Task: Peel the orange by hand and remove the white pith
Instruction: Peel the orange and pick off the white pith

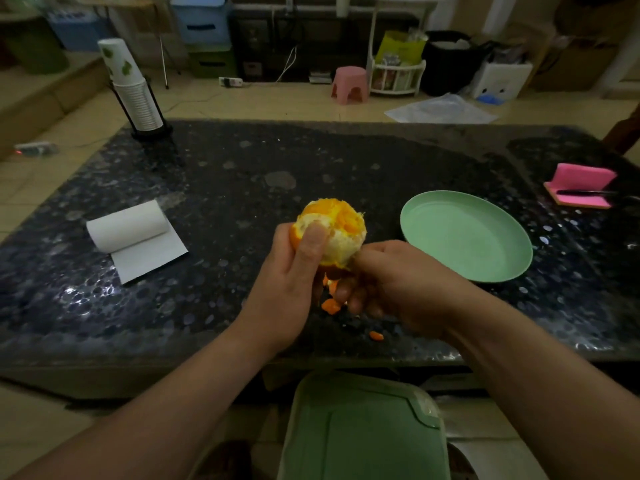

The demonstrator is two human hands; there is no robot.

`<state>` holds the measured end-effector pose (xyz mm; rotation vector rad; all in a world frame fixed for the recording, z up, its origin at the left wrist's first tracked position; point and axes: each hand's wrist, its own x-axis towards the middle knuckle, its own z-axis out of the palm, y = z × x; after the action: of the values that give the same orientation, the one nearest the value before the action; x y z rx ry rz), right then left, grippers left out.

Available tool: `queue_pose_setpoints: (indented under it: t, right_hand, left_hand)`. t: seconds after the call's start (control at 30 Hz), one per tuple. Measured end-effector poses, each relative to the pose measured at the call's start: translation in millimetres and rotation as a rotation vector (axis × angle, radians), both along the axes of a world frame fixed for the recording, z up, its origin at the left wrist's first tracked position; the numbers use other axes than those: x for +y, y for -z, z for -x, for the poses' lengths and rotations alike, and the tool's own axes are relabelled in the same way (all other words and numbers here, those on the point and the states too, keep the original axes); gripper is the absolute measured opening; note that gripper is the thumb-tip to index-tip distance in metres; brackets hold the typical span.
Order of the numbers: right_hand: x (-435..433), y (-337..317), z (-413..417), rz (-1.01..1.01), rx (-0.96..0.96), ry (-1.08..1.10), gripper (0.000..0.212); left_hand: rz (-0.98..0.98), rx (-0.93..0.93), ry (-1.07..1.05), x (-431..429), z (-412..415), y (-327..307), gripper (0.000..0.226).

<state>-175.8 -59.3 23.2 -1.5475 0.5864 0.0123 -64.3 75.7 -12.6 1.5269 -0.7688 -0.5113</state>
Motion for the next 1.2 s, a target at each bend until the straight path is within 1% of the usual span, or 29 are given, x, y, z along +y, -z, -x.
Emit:
queue_pose_setpoints:
  t: [0.07, 0.17, 0.27, 0.33, 0.43, 0.53, 0.63, 0.73, 0.83, 0.93, 1.1, 1.17, 1.2]
  right_hand:
    - [1.3, 3.4, -0.8, 0.045, 0.004, 0.027, 0.029]
    - [4.8, 9.7, -1.3, 0.106, -0.047, 0.085, 0.031]
    - [6.7, 13.7, -0.8, 0.18, -0.09, 0.098, 0.033]
    - [6.5, 14.2, -0.5, 0.244, -0.102, 0.093, 0.035]
    - [5.0, 13.0, -0.1, 0.272, -0.127, 0.093, 0.031]
    - [3.4, 9.8, 0.3, 0.278, -0.158, 0.057, 0.029]
    - [1.3, 4.9, 2.6, 0.22, -0.232, -0.021, 0.029]
    - [-0.3, -0.6, 5.4, 0.145, -0.279, -0.079, 0.03]
    - [-2.6, -2.3, 7.0, 0.072, -0.306, -0.139, 0.03]
    - [-6.7, -2.2, 7.8, -0.048, -0.33, -0.202, 0.027]
    - [-16.7, -1.6, 9.7, -0.316, -0.384, -0.32, 0.021]
    - [-19.8, -0.5, 13.6, -0.323, -0.346, -0.376, 0.023]
    - [-19.7, 1.0, 15.0, -0.279, -0.293, -0.373, 0.023]
  left_hand:
    - [-0.002, -0.017, -0.01, 0.1, 1.2, 0.5, 0.055]
    - [0.004, -0.033, -0.02, -1.7, 0.3, 0.3, 0.058]
    - [-0.004, 0.006, -0.036, -3.9, 3.4, -2.5, 0.056]
    - [-0.012, 0.047, -0.061, -5.8, 3.0, -1.6, 0.061]
    - [0.016, 0.165, -0.047, -8.6, 0.5, -2.1, 0.076]
    - [0.072, 0.375, 0.025, -9.5, 2.4, -9.9, 0.076]
    - [0.104, 0.553, 0.137, -9.8, 0.3, -17.1, 0.081]
    - [0.134, 0.695, 0.233, -7.7, -5.4, -21.2, 0.083]
    - [0.162, 0.83, 0.296, -5.8, -6.3, -20.7, 0.084]
    - [0.203, 0.952, 0.334, -4.4, -4.9, -19.1, 0.083]
    - [0.274, 1.077, 0.369, -3.9, -0.8, -20.1, 0.079]
    - [0.306, 1.082, 0.36, -4.3, -7.4, -23.4, 0.079]
    - [0.302, 1.056, 0.346, -4.4, -12.3, -25.0, 0.081]
